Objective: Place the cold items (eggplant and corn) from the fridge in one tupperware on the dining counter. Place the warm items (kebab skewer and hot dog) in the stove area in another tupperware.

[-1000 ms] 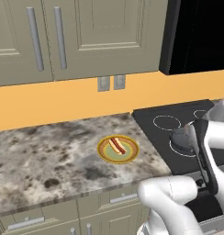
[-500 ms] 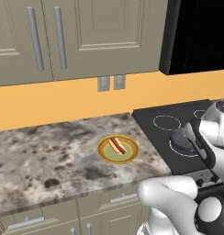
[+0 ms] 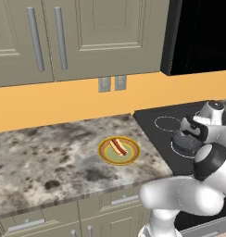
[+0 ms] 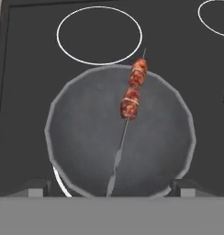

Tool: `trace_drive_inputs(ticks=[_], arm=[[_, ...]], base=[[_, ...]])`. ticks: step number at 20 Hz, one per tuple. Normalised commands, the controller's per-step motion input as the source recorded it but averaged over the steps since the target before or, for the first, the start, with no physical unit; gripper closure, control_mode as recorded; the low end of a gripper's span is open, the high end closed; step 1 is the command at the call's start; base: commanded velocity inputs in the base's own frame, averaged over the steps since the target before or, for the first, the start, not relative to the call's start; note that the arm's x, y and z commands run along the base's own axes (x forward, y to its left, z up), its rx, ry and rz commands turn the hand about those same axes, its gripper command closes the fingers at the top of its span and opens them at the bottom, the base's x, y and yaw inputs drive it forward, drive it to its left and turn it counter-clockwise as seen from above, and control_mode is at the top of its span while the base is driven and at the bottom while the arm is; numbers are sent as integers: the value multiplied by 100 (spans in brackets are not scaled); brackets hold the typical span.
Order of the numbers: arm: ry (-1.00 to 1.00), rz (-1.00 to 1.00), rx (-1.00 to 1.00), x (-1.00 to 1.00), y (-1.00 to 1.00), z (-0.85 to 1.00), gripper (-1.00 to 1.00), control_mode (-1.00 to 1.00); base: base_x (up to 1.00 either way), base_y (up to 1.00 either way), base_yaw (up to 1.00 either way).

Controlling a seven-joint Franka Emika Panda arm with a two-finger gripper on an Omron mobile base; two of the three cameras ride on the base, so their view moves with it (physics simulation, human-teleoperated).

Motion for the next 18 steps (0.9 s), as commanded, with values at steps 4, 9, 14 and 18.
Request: trace_drive_inputs(ticks=[4,9,14,18], arm=[[0,0,3,50,-20,-58,-100,-100],[0,0,2,55,-28,-46,-100,-100],[0,0,4,52,-31,-37,-100,-100],[0,0,6,48,-38,-34,-100,-100]], base=[[0,0,0],[0,0,0],[0,0,0],[0,0,0]])
